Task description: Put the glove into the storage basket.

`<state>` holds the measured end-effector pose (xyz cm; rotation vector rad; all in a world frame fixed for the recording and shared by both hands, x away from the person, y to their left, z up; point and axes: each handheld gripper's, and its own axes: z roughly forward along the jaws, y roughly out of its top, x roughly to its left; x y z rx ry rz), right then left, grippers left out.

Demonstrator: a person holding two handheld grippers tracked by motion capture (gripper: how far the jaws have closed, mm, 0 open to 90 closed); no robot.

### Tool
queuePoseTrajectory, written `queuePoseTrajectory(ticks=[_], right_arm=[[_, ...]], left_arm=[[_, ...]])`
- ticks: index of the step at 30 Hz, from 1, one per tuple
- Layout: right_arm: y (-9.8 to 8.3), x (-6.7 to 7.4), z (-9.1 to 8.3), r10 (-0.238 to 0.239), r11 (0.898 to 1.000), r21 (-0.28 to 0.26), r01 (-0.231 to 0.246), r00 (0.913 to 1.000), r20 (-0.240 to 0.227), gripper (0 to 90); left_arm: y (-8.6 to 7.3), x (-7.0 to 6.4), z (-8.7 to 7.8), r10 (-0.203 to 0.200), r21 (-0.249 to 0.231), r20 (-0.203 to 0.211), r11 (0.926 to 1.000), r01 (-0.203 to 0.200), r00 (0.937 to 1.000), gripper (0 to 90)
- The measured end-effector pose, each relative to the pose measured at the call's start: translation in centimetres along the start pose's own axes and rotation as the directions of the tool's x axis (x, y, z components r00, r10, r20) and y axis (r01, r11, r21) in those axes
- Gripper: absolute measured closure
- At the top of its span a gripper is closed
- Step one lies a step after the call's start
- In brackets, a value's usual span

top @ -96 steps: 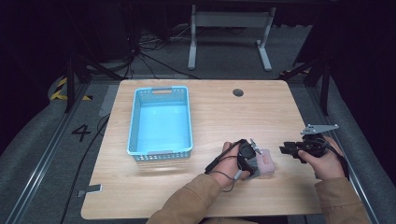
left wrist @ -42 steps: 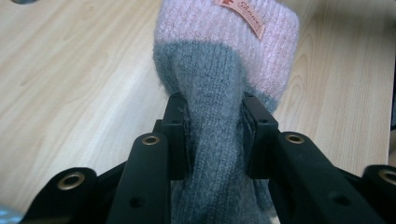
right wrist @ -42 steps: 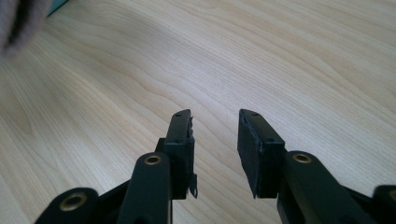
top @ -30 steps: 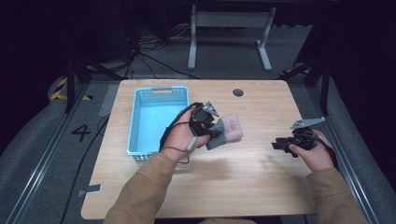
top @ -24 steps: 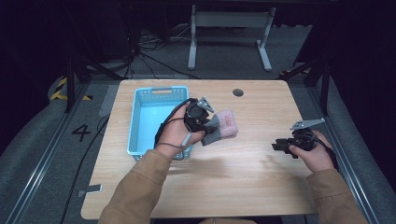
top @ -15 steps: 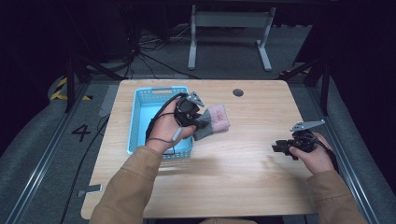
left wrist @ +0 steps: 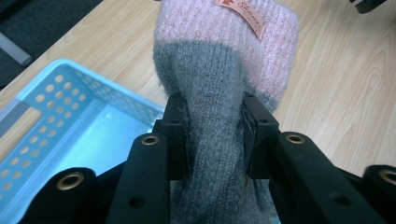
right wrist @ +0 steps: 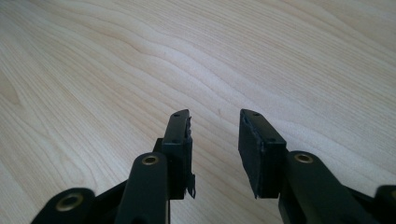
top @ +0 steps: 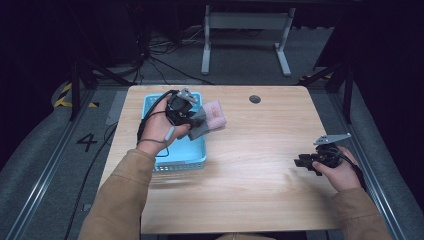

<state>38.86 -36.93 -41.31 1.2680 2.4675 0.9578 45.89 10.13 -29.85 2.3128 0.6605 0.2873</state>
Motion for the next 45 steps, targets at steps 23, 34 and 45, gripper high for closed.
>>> queuePoseTrajectory(ticks=[23,34,45], right_arm=[[-1.7,0.5,-0.2,0.015,0.999,0.03,-0.015,0.9997,0.02,64.9],[-1.6,1.0,0.4,-0.007,0.999,0.044,0.007,1.0,0.005,64.6],[-1.3,1.1,0.5,-0.018,0.999,0.037,0.018,0.9998,-0.008,64.0]], left_arm=[[-3.9,7.4,0.1,-0.023,0.043,-0.027,0.9988,0.024,0.9994,67.7],[-5.4,9.0,2.8,-0.043,0.105,0.019,0.9936,0.04,0.9989,67.6],[-6.3,9.3,5.9,-0.058,0.158,0.033,0.9861,0.052,0.9978,67.3]])
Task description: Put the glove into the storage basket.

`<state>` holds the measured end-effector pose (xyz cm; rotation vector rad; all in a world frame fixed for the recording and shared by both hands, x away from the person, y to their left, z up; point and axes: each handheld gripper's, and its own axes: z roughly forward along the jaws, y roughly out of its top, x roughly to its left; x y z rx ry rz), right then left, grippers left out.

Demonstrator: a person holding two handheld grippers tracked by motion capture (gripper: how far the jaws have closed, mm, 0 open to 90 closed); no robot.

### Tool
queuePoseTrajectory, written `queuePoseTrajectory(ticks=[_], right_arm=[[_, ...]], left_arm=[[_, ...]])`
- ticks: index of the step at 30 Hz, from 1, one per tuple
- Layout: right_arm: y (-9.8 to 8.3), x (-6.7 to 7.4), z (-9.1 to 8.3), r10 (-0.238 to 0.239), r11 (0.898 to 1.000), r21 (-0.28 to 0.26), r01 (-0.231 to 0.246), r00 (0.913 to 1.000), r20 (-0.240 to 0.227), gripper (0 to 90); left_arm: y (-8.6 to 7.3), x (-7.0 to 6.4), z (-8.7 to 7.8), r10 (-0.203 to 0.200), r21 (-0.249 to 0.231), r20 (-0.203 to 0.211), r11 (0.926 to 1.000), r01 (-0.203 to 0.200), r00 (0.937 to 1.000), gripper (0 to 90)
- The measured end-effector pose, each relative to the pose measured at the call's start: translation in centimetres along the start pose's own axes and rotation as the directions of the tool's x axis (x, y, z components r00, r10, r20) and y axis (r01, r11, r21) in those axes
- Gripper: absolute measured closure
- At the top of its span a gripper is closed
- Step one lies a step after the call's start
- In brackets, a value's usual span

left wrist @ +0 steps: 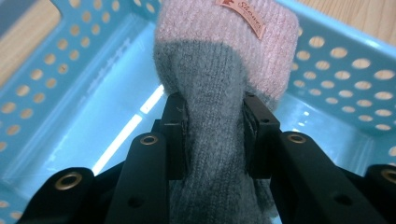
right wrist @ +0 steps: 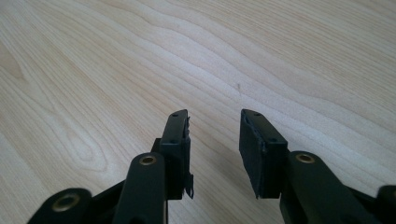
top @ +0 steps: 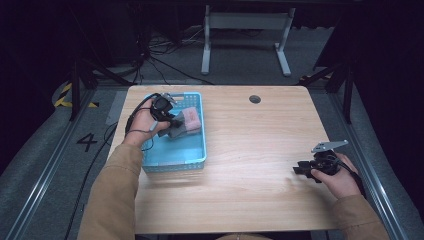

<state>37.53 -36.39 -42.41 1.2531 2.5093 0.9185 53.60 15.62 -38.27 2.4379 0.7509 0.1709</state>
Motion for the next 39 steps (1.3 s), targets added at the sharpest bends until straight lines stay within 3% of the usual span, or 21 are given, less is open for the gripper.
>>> queuePoseTrajectory(ticks=[10,25,33,39], right_arm=[[0.6,0.4,0.3,-0.035,0.999,-0.018,0.034,0.9992,-0.021,63.5],[-0.4,0.5,-0.3,-0.035,0.999,-0.014,0.034,0.9993,-0.011,63.0],[-0.5,0.6,-0.6,-0.038,0.999,-0.026,0.037,0.9992,-0.009,62.6],[-0.3,0.6,-0.5,-0.047,0.999,-0.026,0.047,0.9988,-0.013,62.3]], left_arm=[[-0.3,0.4,1.7,-0.013,0.054,-0.001,0.9985,0.013,0.9999,67.1],[0.2,0.9,3.7,0.038,0.138,-0.039,0.9899,-0.033,0.9985,65.9],[0.5,1.1,4.6,0.08,0.132,-0.1,0.989,-0.066,0.9918,61.2],[0.6,1.1,4.7,0.108,0.109,-0.164,0.9899,-0.09,0.9805,52.0]])
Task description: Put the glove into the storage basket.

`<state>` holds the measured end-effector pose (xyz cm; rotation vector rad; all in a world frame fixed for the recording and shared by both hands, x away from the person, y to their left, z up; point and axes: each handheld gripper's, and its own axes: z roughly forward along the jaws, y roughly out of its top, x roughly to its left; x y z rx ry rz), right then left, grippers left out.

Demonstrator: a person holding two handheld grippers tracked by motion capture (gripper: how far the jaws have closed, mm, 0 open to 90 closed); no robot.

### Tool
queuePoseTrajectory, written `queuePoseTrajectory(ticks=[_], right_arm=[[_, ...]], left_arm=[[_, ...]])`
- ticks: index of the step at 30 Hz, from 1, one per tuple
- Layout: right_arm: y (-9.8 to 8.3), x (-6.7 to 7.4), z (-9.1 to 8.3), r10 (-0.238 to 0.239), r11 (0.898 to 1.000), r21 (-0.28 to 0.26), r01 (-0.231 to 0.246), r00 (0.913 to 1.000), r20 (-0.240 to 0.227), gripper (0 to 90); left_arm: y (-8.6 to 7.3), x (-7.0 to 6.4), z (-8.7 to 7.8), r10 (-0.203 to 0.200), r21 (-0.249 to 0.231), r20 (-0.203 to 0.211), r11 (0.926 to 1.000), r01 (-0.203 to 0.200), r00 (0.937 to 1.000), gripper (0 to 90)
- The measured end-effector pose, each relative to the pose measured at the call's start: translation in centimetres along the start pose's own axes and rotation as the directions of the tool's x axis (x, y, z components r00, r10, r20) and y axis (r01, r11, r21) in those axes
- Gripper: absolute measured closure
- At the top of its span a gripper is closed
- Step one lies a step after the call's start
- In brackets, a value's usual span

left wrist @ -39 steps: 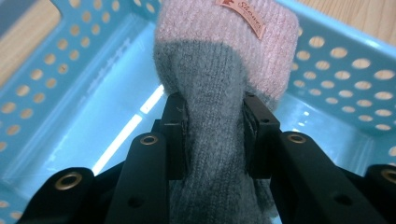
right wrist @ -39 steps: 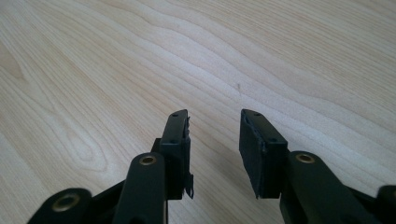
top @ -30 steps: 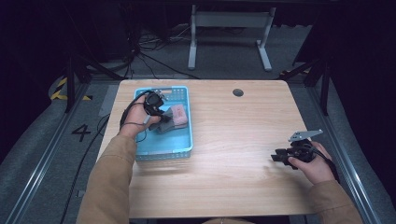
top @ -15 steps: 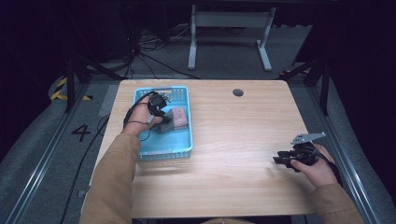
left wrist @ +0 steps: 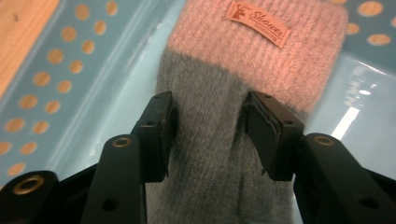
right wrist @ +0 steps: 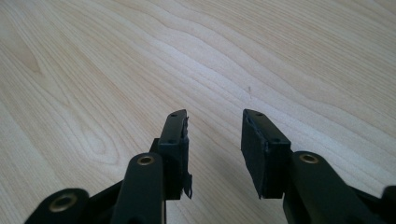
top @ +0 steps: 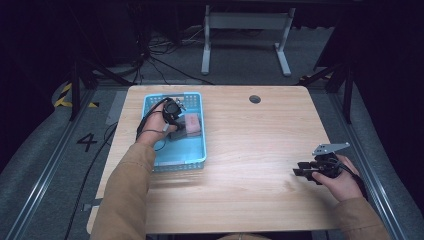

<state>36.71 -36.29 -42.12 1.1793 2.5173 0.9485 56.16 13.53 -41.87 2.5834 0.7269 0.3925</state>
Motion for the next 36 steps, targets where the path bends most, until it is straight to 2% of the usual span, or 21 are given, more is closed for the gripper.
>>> queuePoseTrajectory(ticks=[2,4,7,9,12,15,19,22,24,26,29,34,36], right_arm=[[0.1,0.0,0.0,-0.003,1.0,-0.001,0.003,1.0,-0.003,62.1],[0.3,0.0,0.1,-0.007,1.0,-0.003,0.007,1.0,-0.006,62.0],[0.5,0.0,0.2,-0.014,1.0,-0.001,0.014,0.9999,-0.009,61.8],[0.9,0.0,0.4,-0.021,1.0,-0.004,0.021,0.9997,-0.014,61.7],[1.5,0.1,0.8,-0.035,0.999,-0.01,0.035,0.999,-0.026,61.5],[2.3,0.2,1.3,-0.051,0.999,-0.011,0.051,0.998,-0.038,61.2],[3.2,0.2,1.9,-0.077,0.997,-0.005,0.077,0.9953,-0.059,60.1],[3.6,0.0,2.3,-0.092,0.996,0.008,0.092,0.994,-0.06,60.0],[3.8,-0.1,2.5,-0.098,0.995,0.008,0.099,0.9925,-0.073,59.9],[3.9,-0.2,2.6,-0.105,0.994,0.013,0.106,0.9915,-0.077,59.8],[3.9,-0.2,2.6,-0.113,0.993,0.009,0.114,0.9898,-0.087,59.4],[3.7,0.1,2.7,-0.131,0.991,0.008,0.132,0.9858,-0.105,58.5],[3.5,0.3,2.8,-0.133,0.991,0.012,0.135,0.9852,-0.109,58.3]], left_arm=[[0.0,0.0,-0.2,-0.01,-0.026,-0.007,0.9996,0.009,0.9999,47.1],[0.0,-0.1,-0.6,-0.024,-0.065,0.011,0.9976,0.025,0.9996,47.5],[0.1,-0.7,-1.4,-0.064,-0.117,0.017,0.991,0.065,0.9978,43.2],[0.2,-1.3,-2.2,-0.083,-0.116,0.005,0.9898,0.083,0.9966,39.3],[0.4,-2.3,-3.7,-0.141,-0.154,0.008,0.9781,0.14,0.99,36.8],[0.3,-3.4,-5.4,-0.167,-0.22,0.025,0.961,0.168,0.9857,34.6],[0.1,-5.2,-7.5,-0.165,-0.268,0.059,0.9476,0.174,0.9846,33.9],[-0.2,-6.6,-9.0,-0.166,-0.304,0.095,0.934,0.187,0.9816,33.5],[-0.5,-7.5,-9.8,-0.175,-0.328,0.115,0.9224,0.204,0.9777,33.6],[-1.0,-8.3,-10.6,-0.177,-0.337,0.121,0.9184,0.208,0.9768,33.5],[-1.5,-9.7,-11.7,-0.156,-0.346,0.125,0.9186,0.19,0.9799,33.2],[-2.6,-12.0,-13.4,-0.125,-0.391,0.148,0.9039,0.174,0.9811,32.9],[-3.2,-12.9,-13.7,-0.118,-0.384,0.151,0.9077,0.168,0.9814,32.7]])
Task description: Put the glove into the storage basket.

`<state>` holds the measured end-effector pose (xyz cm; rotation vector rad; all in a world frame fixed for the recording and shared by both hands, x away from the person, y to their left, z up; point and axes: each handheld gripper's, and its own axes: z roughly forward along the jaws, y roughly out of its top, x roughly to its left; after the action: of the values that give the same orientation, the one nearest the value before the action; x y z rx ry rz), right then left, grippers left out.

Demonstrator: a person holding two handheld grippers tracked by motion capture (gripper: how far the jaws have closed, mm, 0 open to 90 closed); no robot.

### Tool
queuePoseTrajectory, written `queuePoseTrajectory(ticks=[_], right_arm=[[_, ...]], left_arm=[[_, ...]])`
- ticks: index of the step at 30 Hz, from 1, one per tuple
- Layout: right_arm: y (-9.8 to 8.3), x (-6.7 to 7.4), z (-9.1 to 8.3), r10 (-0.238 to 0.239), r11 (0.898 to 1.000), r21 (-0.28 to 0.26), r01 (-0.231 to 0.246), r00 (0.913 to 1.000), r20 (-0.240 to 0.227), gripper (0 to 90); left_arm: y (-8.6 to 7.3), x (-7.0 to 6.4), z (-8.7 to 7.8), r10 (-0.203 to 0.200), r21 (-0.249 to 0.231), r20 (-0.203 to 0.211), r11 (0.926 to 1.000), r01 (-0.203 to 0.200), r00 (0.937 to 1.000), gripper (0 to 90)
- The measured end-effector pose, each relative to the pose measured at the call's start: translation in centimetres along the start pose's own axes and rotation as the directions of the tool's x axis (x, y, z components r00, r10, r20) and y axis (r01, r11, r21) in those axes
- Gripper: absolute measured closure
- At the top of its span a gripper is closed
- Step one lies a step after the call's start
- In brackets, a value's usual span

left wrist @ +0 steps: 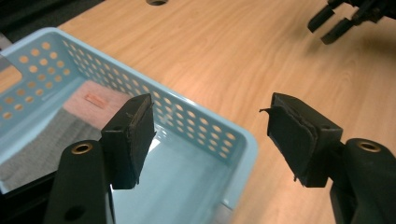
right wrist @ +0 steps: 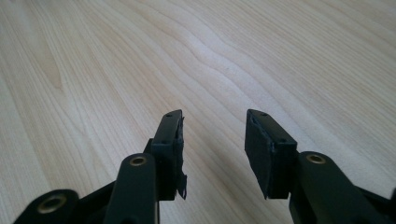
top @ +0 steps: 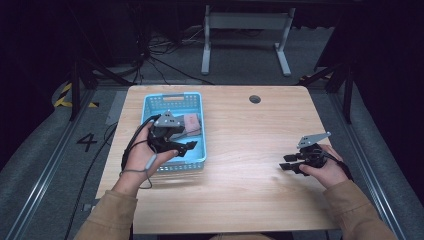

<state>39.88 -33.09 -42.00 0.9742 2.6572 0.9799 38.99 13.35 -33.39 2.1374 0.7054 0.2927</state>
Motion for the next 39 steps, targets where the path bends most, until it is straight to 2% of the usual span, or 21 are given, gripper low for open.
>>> queuePoseTrajectory(ticks=[2,4,5,7,9,13,15,22,25,28,29,30,31,32,35,37,39], right_arm=[[-0.1,0.2,0.1,-0.002,1.0,0.01,0.002,1.0,-0.001,58.0],[-0.2,0.3,0.2,-0.003,1.0,0.008,0.003,1.0,-0.002,58.0],[-0.3,0.3,0.2,0.0,1.0,0.01,0.0,1.0,-0.003,58.0],[-0.4,0.3,0.2,0.0,1.0,0.012,0.0,1.0,-0.005,57.8],[-0.6,0.4,0.3,0.004,1.0,0.016,-0.004,1.0,-0.006,57.7],[-0.7,0.4,0.3,0.01,1.0,0.018,-0.01,0.9999,-0.005,57.7],[-0.7,0.5,0.4,0.006,1.0,0.016,-0.006,1.0,-0.005,57.6],[-1.1,0.4,0.8,0.011,1.0,0.027,-0.011,0.9999,-0.008,57.1],[-1.3,0.3,1.1,0.011,0.999,0.032,-0.011,0.9999,-0.006,56.9],[-1.5,0.2,1.3,0.013,0.999,0.035,-0.013,0.9999,-0.005,56.7],[-1.5,0.3,1.3,0.014,0.999,0.033,-0.014,0.9999,-0.004,56.5],[-1.6,0.3,1.3,0.015,0.999,0.031,-0.015,0.9999,-0.003,56.2],[-1.6,0.3,1.3,0.015,0.999,0.029,-0.015,0.9999,-0.001,55.9],[-1.6,0.2,1.3,0.014,1.0,0.025,-0.014,0.9999,-0.001,55.6],[-1.6,0.3,1.3,0.02,1.0,0.019,-0.02,0.9998,0.002,55.5],[-1.7,0.3,1.3,0.018,1.0,0.021,-0.018,0.9998,0.002,55.4],[-1.8,0.3,1.2,0.021,1.0,0.021,-0.021,0.9998,0.003,55.2]], left_arm=[[-0.5,-0.6,-0.2,-0.012,0.009,-0.013,0.9999,0.012,0.9998,32.7],[-0.9,-1.1,-0.4,-0.039,0.033,-0.05,0.9986,0.04,0.998,33.0],[-1.1,-1.3,-0.6,-0.054,0.03,-0.05,0.998,0.055,0.9973,33.3],[-1.7,-1.8,-0.6,-0.072,0.008,-0.03,0.9974,0.072,0.997,33.4],[-2.3,-2.3,-0.6,-0.072,0.003,-0.004,0.9974,0.072,0.9974,33.6],[-3.8,-3.3,0.2,-0.059,0.027,0.037,0.998,0.058,0.9976,33.6],[-4.5,-3.6,0.8,-0.053,0.058,0.055,0.9971,0.05,0.9971,33.4],[-7.5,-3.9,2.8,-0.048,0.081,0.088,0.9959,0.041,0.995,33.0],[-8.4,-4.0,3.3,-0.051,0.065,0.096,0.9969,0.045,0.9941,32.8],[-9.5,-4.0,4.0,-0.049,0.068,0.092,0.9967,0.043,0.9946,32.3],[-9.9,-3.9,4.2,-0.054,0.076,0.106,0.996,0.046,0.9929,31.9],[-10.1,-3.9,4.4,-0.076,0.089,0.128,0.994,0.065,0.9889,30.4],[-10.4,-3.9,4.7,-0.118,0.11,0.157,0.9887,0.101,0.9805,28.8],[-10.6,-4.0,4.9,-0.139,0.131,0.163,0.9843,0.119,0.9768,28.2],[-10.6,-4.2,5.2,-0.109,0.155,0.156,0.9843,0.084,0.9817,26.7],[-10.6,-4.1,5.4,-0.127,0.166,0.149,0.9809,0.102,0.9806,26.7],[-10.7,-4.0,5.5,-0.13,0.181,0.136,0.9779,0.105,0.982,26.2]])
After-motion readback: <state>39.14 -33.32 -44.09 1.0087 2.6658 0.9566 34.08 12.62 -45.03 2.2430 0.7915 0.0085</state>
